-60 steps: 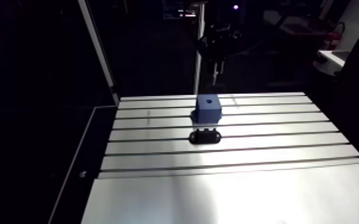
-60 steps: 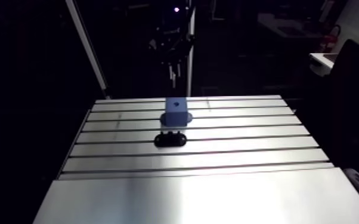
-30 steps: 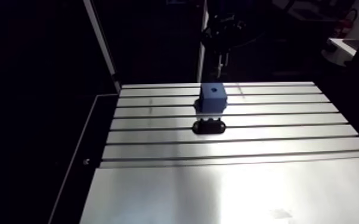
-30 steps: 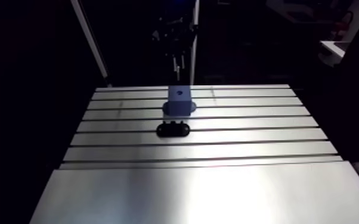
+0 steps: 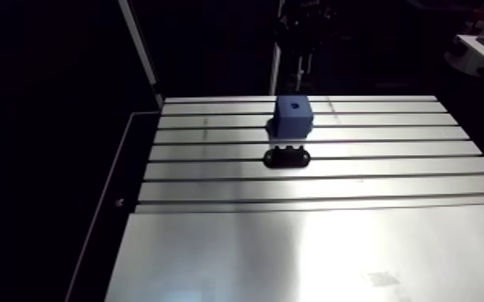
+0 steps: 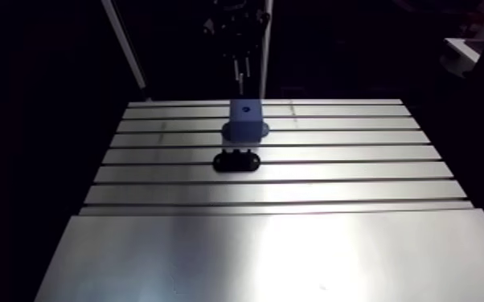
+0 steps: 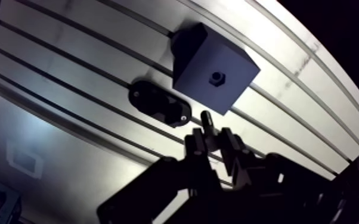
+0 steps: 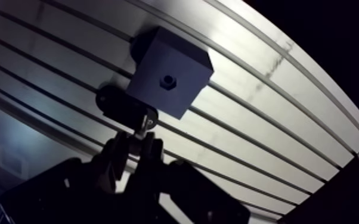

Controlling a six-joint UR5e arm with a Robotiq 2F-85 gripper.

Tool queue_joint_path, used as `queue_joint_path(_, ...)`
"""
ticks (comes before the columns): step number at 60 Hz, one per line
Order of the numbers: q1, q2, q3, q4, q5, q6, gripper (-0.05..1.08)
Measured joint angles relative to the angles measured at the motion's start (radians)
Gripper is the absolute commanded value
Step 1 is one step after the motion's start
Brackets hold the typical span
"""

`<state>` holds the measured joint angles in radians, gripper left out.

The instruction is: Pick up the M10 bolt and insert it into the hex recess until seated.

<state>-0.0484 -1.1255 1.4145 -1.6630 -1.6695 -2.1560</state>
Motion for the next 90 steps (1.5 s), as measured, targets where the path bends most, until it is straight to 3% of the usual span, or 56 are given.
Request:
queue_joint_path(50,-0.005,0.045,-0.050,0.009,-0.003,-0.007,1.08)
queue_joint_path(90,-0.002,0.066,-0.046,-0.033,-0.005,-0.075,1.08)
